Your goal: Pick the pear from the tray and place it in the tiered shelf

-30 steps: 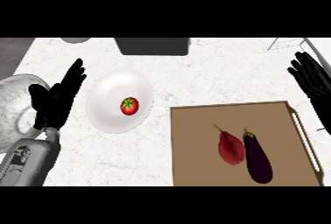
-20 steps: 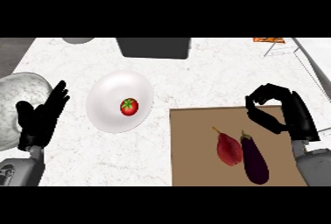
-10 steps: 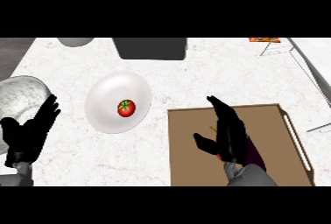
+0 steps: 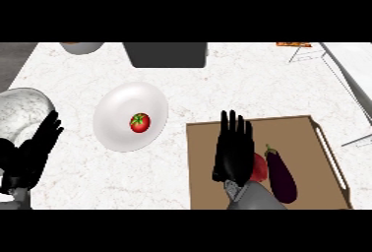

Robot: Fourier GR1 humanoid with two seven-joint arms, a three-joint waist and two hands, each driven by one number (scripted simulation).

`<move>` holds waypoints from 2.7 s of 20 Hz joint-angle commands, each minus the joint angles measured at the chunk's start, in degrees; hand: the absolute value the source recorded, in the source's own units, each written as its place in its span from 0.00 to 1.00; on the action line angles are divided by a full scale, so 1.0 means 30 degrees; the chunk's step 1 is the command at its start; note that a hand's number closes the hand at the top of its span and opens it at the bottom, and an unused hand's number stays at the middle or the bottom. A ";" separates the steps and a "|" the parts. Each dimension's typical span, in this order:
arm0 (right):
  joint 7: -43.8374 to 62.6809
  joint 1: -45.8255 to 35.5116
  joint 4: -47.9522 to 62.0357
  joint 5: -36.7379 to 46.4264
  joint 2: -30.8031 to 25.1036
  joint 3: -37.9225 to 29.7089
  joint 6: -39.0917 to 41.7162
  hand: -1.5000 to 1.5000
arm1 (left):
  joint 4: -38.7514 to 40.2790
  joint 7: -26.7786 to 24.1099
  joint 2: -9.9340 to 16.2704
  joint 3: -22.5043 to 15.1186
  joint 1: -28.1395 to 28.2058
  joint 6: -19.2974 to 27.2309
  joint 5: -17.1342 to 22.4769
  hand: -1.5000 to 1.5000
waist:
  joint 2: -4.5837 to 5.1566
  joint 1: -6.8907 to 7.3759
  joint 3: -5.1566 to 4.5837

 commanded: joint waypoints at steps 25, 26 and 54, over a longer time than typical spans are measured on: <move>0.1596 -0.1715 0.3452 0.0707 0.1244 -0.3821 1.2098 0.00 | -0.0906 0.0223 -0.0128 0.0601 0.0768 -0.0560 -0.0086 0.50 | 0.0235 0.0046 0.0117; 0.1742 -0.1385 0.1859 0.0494 0.0950 -0.4032 1.3727 0.00 | -0.0733 -0.0230 0.0120 0.0995 0.1122 -0.1180 0.0297 0.50 | 0.0190 -0.0048 0.0111; -0.3512 0.0137 0.3780 0.4588 0.0363 -0.5556 1.1399 1.00 | 0.0049 0.0644 -0.0955 0.2409 -0.0499 -0.2105 -0.1247 0.50 | 0.0241 -0.0003 0.0122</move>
